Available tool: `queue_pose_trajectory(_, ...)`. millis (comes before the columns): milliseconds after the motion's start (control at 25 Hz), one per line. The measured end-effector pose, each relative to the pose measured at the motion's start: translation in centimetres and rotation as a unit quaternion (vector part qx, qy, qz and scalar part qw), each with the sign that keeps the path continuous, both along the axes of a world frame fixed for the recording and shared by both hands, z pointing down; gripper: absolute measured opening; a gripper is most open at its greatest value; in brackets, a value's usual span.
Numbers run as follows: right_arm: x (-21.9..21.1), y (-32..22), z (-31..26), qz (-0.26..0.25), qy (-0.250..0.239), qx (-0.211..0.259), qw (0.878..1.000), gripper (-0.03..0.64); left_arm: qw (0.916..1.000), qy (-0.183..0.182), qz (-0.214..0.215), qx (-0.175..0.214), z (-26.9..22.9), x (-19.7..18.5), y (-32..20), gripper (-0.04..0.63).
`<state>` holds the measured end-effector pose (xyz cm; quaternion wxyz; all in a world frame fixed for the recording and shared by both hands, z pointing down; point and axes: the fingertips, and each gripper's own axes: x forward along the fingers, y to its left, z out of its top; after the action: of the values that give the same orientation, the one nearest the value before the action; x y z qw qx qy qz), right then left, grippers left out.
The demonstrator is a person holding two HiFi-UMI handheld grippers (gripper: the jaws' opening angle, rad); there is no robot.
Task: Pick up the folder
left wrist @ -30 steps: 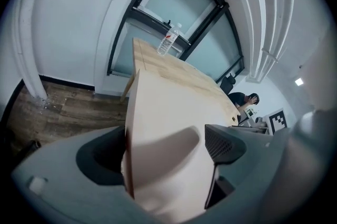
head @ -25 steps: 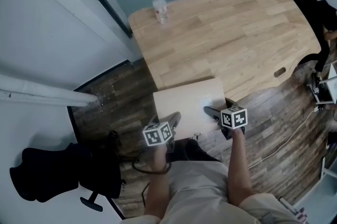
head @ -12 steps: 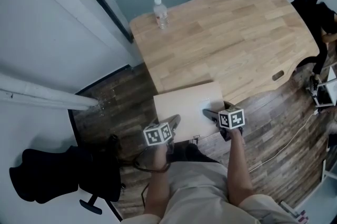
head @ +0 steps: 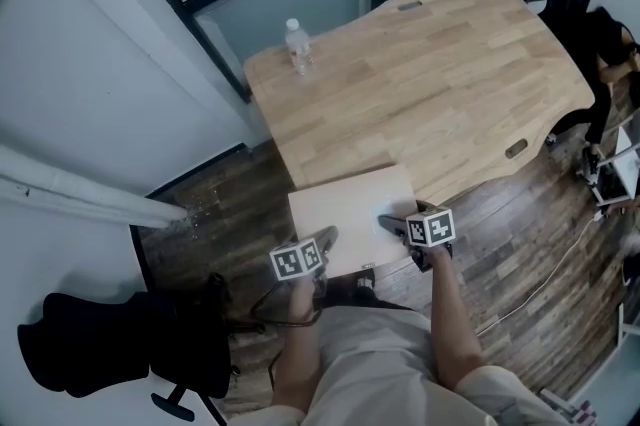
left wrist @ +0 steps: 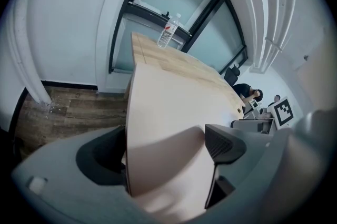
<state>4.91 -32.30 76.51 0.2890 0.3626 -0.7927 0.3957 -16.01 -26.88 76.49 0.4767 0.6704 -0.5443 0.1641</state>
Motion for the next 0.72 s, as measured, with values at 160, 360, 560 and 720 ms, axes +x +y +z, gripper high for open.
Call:
queue_pose_trajectory(160, 0.0, 0.7, -0.2, 0.009, 0.001, 0.007, 1.0, 0.485, 0.9999, -0.011, 0.01, 0.005, -0.3, 0.0, 0.3, 0.459)
queue_pose_trajectory(360, 0.0, 1.6, -0.6, 0.015, 0.002, 0.026, 1.0, 0.485, 0.9997, -0.018, 0.015, 0.011, -0.8, 0.0, 0.9, 0.459)
queue_pose_trajectory(560, 0.0, 1.8, -1.4, 0.014, 0.004, 0.044, 0.999, 0.485, 0.9995, -0.021, 0.007, 0.024, -1.5, -0.1, 1.1, 0.459)
queue_pose_trajectory(720, 0.0, 1.8, -2.2, 0.021, -0.001, 0.062, 0.998, 0.485, 0.9987, -0.029, 0.006, 0.041, -2.3, 0.0, 0.9, 0.459)
